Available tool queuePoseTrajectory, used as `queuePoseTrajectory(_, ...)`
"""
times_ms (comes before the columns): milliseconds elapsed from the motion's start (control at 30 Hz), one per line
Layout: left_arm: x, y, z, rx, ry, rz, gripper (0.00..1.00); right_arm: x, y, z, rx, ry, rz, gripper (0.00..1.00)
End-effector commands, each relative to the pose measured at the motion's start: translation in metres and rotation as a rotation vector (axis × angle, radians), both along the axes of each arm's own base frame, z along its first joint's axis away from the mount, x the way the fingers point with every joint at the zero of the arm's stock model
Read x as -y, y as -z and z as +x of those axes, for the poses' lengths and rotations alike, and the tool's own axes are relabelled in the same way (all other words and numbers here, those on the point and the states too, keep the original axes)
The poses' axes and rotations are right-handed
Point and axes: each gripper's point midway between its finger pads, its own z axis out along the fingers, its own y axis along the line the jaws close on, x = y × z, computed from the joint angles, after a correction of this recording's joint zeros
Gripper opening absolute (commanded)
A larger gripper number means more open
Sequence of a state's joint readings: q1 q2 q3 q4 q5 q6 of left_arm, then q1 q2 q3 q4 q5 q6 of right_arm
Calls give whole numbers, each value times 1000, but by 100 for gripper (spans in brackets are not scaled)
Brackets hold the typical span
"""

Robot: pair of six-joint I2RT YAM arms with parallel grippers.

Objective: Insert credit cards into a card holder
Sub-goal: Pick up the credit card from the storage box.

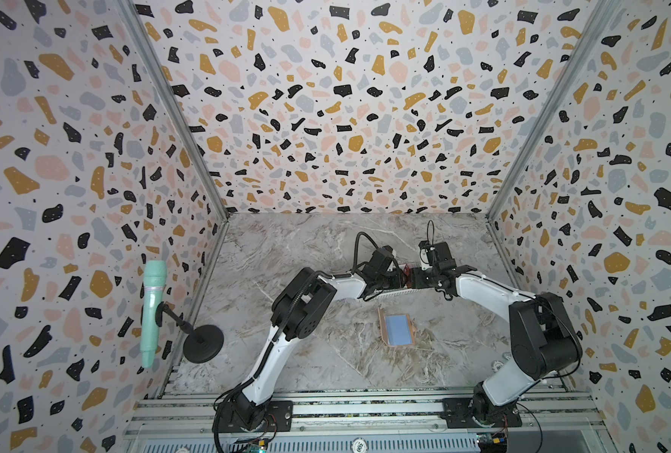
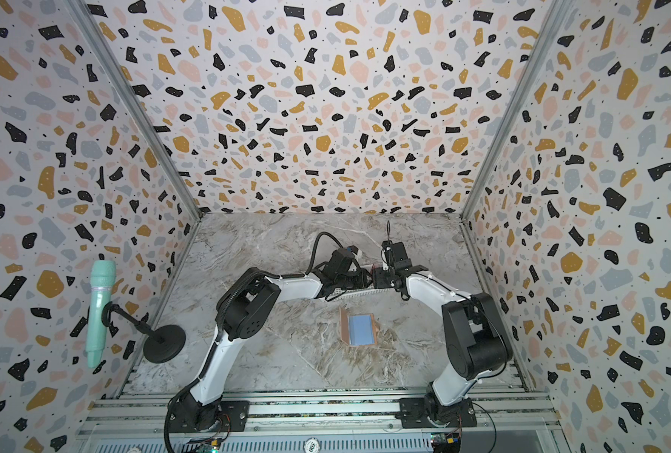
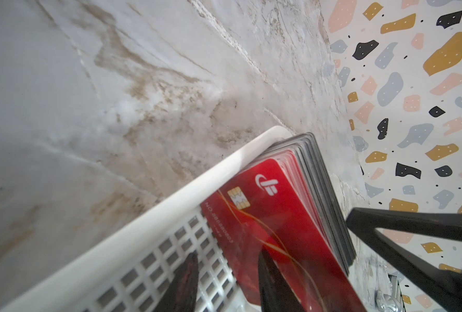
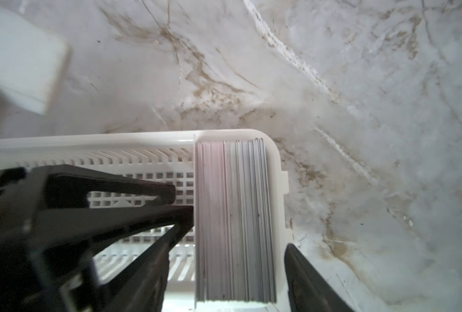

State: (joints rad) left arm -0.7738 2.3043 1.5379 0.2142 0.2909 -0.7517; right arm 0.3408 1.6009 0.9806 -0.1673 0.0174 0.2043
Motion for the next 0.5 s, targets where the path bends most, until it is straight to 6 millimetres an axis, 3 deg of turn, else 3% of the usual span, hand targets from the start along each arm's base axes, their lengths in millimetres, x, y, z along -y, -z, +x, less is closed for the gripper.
queuePoseTrajectory(0, -3, 34, -10, -62, 13, 58, 39, 0, -15, -8, 19, -4, 12, 69)
queuePoseTrajectory(133, -3, 34, -10, -63, 12, 57, 39, -3, -21, -11, 27, -13, 29, 61)
queuePoseTrajectory(300, -3, 34, -9, -63, 13, 55, 38, -11, -15, -12, 6, -35, 47, 39)
queuePoseTrajectory(467, -3, 33, -9, -62, 13, 55, 38, -16, -8, -12, -8, -43, 46, 32)
